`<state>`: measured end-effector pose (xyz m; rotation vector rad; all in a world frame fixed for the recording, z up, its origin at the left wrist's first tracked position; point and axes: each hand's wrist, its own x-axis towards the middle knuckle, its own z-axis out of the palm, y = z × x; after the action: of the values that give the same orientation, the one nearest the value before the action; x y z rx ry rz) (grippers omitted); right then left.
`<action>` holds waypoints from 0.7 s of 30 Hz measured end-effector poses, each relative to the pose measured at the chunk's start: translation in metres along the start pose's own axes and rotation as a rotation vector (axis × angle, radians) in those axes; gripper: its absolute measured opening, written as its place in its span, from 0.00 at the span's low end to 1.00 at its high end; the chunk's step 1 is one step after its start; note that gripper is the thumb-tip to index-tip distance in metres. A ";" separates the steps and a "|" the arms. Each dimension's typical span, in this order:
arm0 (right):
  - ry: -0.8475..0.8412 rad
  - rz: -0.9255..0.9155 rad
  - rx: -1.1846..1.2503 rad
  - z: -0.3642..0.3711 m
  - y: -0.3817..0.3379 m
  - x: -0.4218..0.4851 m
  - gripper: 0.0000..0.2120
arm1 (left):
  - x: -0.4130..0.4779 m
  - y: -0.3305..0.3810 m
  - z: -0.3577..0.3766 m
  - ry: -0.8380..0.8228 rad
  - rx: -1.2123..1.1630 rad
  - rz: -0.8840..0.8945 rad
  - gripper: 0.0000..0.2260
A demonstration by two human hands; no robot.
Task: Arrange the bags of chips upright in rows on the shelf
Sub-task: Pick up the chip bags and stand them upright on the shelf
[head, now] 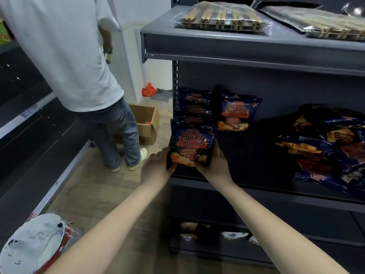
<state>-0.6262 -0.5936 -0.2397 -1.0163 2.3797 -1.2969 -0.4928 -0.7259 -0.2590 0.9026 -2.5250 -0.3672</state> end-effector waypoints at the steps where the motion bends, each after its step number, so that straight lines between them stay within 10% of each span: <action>1: 0.004 0.003 -0.005 0.000 0.000 -0.001 0.50 | 0.000 0.000 0.000 -0.001 0.005 0.001 0.24; 21: 0.061 -0.065 -0.024 -0.034 0.005 -0.007 0.48 | 0.008 0.033 -0.038 0.222 -0.193 0.144 0.27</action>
<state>-0.6412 -0.5655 -0.2254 -1.0848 2.4317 -1.3432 -0.4980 -0.7105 -0.2107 0.6454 -2.2892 -0.4314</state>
